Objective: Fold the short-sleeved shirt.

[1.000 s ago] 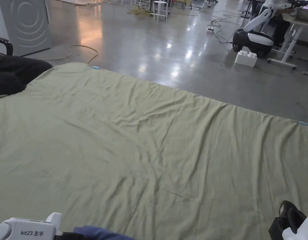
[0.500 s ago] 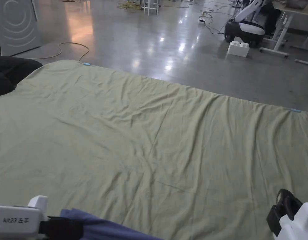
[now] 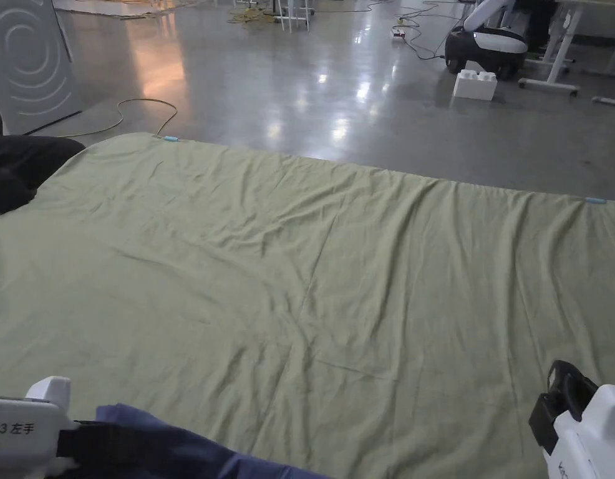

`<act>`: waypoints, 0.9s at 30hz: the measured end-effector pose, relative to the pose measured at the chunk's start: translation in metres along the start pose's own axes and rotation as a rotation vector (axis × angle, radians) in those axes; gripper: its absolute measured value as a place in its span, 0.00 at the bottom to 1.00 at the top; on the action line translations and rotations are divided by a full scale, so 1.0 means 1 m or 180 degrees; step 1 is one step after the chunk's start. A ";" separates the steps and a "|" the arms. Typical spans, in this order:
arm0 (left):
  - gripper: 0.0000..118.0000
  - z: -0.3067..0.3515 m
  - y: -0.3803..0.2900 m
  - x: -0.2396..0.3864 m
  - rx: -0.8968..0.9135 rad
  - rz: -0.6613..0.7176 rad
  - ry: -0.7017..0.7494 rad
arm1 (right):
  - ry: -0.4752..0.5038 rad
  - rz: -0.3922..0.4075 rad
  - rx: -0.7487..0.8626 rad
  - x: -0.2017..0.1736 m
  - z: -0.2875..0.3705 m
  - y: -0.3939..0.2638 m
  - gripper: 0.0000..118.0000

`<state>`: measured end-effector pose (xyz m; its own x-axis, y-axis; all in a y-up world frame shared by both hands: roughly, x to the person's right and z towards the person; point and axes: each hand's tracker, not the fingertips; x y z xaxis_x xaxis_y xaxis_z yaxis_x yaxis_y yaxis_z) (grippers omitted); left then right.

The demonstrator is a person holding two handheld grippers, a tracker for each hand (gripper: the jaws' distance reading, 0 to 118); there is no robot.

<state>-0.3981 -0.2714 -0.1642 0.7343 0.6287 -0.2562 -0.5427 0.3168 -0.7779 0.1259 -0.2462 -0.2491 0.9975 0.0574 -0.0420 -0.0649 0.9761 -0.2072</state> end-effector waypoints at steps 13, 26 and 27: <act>0.09 -0.101 -0.046 0.104 -0.0333 -0.0108 -0.0405 | -0.0082 -0.0067 -0.0082 0.020 0.004 -0.012 0.02; 0.15 -0.217 -0.096 0.126 -0.0833 -0.0406 0.0360 | -0.0288 -0.0085 -0.0183 0.047 0.014 -0.022 0.02; 0.26 -0.215 -0.095 0.125 -0.0818 -0.0404 0.0344 | -0.0291 -0.0088 -0.0187 0.048 0.014 -0.023 0.02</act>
<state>-0.1671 -0.3753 -0.2460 0.8362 0.5119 -0.1966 -0.3330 0.1892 -0.9237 0.1755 -0.2626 -0.2327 0.9972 0.0521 0.0533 -0.0362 0.9638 -0.2642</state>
